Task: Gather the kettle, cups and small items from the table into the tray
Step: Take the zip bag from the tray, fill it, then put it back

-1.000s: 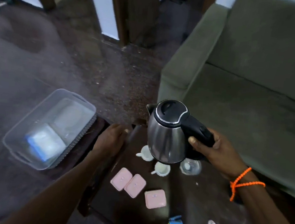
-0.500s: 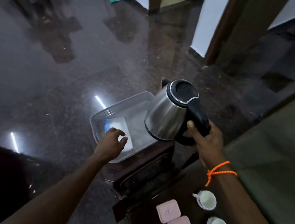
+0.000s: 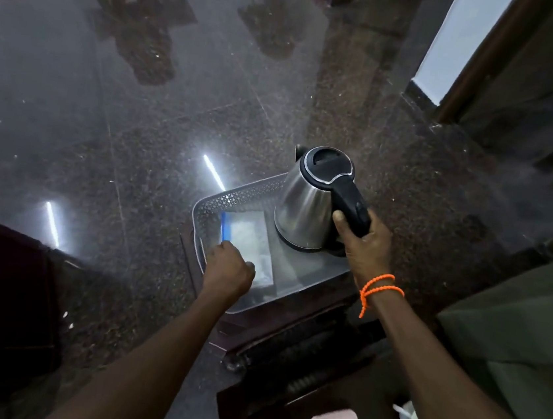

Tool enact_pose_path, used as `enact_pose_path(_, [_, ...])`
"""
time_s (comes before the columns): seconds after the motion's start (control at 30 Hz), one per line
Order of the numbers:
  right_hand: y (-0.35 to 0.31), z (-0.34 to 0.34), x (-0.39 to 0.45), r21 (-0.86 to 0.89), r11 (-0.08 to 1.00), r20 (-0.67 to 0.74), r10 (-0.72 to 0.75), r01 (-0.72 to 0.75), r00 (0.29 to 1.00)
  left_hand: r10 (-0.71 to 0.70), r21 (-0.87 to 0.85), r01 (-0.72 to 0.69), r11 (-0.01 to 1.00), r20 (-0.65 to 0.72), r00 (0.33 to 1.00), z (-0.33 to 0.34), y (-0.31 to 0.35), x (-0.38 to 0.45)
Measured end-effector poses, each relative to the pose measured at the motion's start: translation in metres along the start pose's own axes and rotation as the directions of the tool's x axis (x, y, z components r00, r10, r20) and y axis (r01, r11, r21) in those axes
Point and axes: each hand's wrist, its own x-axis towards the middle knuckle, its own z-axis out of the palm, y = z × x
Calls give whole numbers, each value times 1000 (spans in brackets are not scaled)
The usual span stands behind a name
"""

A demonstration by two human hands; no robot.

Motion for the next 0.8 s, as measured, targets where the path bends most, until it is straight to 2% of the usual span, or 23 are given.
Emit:
enact_pose_path(0.13, [13, 6, -3, -46, 999, 12, -16, 17, 1000, -65, -22, 63, 998, -112, 992, 1, 7, 1])
enact_pose_path(0.27, [17, 2, -6, -57, 998, 94, -19, 25, 995, -199, -183, 172, 968, -142, 970, -1, 12, 7])
enact_pose_path(0.33, [15, -4, -8, -157, 986, 126, -28, 47, 992, -269, -299, 219, 929, -135, 954, -3, 15, 10])
enact_pose_path(0.4, [8, -9, -18, -337, 941, -7, -47, 42, 999, -286, -471, 195, 860, -129, 949, -7, 19, 8])
enact_pose_path(0.47, [-6, -12, -42, -417, 909, -221, -116, 14, 968, -279, -595, 125, 794, -174, 944, -15, 26, -1])
enact_pose_path(0.5, [-11, -11, -55, -401, 916, -268, -132, 14, 954, -259, -628, 65, 776, -222, 940, -18, 30, -10])
enact_pose_path(0.53, [-17, -9, -67, -346, 938, -250, -103, 11, 963, -219, -641, -12, 768, -279, 935, -20, 35, -21])
enact_pose_path(0.57, [-24, -6, -76, -256, 967, -171, -40, -5, 984, -161, -636, -97, 765, -334, 929, -21, 41, -34])
enact_pose_path(0.6, [-32, -2, -84, -153, 987, -57, 46, -54, 997, -83, -620, -188, 761, -380, 921, -19, 47, -49])
enact_pose_path(0.67, [-44, 3, -92, 43, 977, 142, 202, -210, 969, 88, -577, -353, 737, -436, 896, -14, 59, -80])
enact_pose_path(0.73, [-53, -1, -94, 122, 947, 208, 269, -297, 941, 215, -531, -461, 711, -459, 862, -9, 68, -105])
enact_pose_path(0.8, [-59, -18, -94, 131, 939, 204, 289, -319, 935, 294, -466, -524, 713, -480, 826, -4, 77, -123])
